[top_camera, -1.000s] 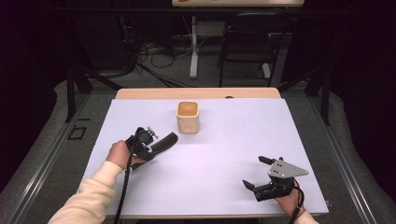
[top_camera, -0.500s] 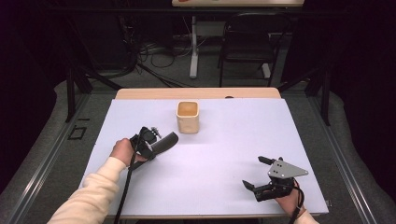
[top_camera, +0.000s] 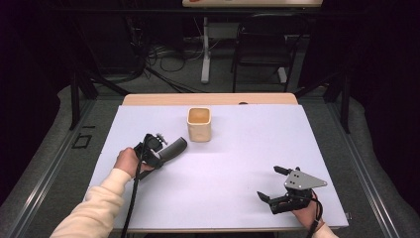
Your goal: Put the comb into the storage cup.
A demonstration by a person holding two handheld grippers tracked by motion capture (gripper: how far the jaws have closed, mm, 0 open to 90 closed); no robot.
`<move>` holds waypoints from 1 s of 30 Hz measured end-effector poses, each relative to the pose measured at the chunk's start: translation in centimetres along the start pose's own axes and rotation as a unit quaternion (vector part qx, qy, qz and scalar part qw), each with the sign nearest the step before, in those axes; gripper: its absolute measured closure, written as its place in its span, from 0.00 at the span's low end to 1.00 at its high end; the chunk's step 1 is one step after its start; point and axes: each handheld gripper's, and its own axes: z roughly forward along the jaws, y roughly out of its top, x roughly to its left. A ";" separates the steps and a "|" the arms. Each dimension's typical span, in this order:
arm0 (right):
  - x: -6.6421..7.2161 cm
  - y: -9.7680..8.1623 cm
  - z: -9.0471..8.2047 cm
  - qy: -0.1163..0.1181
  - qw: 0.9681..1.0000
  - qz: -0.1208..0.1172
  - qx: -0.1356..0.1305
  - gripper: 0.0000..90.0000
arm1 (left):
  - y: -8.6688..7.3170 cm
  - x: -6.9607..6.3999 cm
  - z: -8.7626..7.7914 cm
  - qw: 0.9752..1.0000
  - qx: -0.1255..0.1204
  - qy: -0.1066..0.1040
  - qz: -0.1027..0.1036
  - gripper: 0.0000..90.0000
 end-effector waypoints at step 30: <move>0.0 0.0 0.0 -0.001 1.000 0.000 0.001 0.01 | -2.8 -0.8 -2.7 0.992 -0.127 -0.008 -0.018 0.80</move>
